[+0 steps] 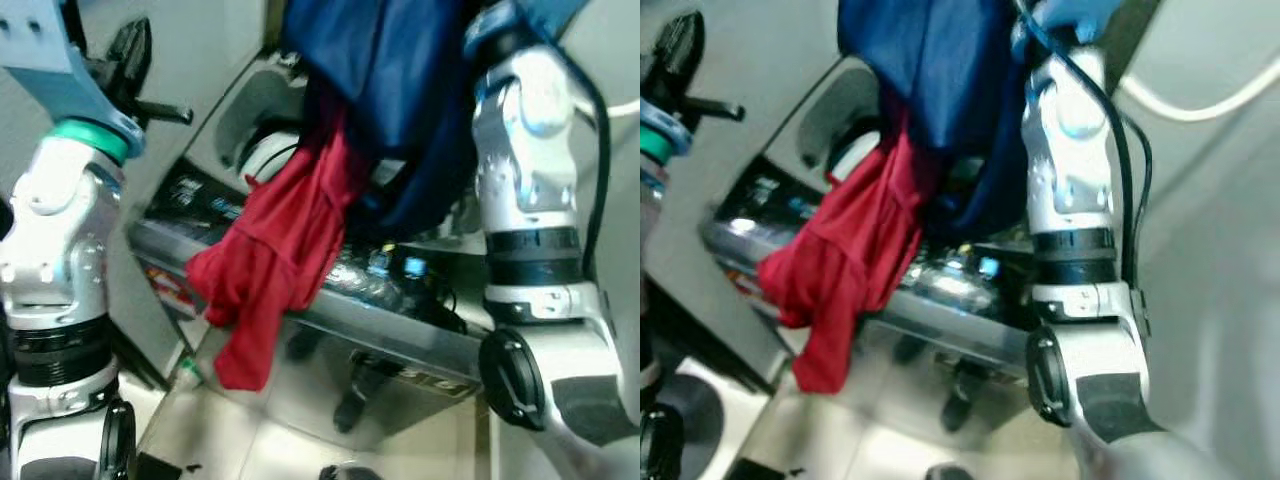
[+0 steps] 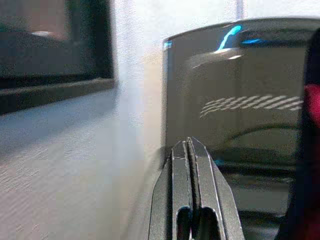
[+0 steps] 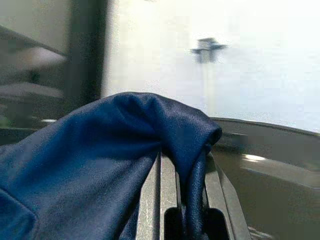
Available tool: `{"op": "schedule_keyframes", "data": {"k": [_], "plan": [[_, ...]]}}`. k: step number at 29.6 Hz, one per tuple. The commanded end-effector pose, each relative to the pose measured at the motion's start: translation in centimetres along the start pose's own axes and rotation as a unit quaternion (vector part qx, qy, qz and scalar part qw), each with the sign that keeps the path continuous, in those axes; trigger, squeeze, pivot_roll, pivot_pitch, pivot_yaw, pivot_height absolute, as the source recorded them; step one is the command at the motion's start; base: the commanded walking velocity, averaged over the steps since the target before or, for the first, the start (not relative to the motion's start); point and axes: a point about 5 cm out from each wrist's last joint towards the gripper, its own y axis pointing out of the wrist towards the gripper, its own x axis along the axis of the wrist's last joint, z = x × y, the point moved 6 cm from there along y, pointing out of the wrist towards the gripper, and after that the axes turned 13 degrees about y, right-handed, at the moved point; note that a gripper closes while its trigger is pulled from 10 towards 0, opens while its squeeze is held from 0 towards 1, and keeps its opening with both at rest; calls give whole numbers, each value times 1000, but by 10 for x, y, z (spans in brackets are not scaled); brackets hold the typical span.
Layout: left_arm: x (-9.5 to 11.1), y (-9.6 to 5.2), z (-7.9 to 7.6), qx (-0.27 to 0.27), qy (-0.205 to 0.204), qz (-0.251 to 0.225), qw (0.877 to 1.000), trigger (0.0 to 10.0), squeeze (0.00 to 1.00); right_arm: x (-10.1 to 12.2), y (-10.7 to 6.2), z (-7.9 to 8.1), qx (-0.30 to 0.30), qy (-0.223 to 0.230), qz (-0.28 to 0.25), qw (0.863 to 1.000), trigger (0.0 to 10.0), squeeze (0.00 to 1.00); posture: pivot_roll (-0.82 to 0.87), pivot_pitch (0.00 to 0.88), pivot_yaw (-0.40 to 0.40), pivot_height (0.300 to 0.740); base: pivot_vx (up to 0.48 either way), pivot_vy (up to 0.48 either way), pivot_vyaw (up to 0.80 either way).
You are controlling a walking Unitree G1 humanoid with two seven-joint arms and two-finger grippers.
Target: Clothes washing
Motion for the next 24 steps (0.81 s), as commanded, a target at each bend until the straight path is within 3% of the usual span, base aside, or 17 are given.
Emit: {"op": "schedule_keyframes", "data": {"k": [1,21,24], "plan": [[-1,-2,2,2,3,2,1000,10000,0,16,5,4,4,4,-29,1000,10000,0,140,32,-14,740,0,0,-800],[-1,-2,4,7,-1,3,1000,10000,0,14,5,2,-2,13,-26,1000,10000,0,140,34,-15,740,0,0,-800],[-1,-2,3,7,1,3,1000,10000,0,12,4,4,4,8,-22,1000,10000,0,140,34,-15,740,0,91,-177]]}}
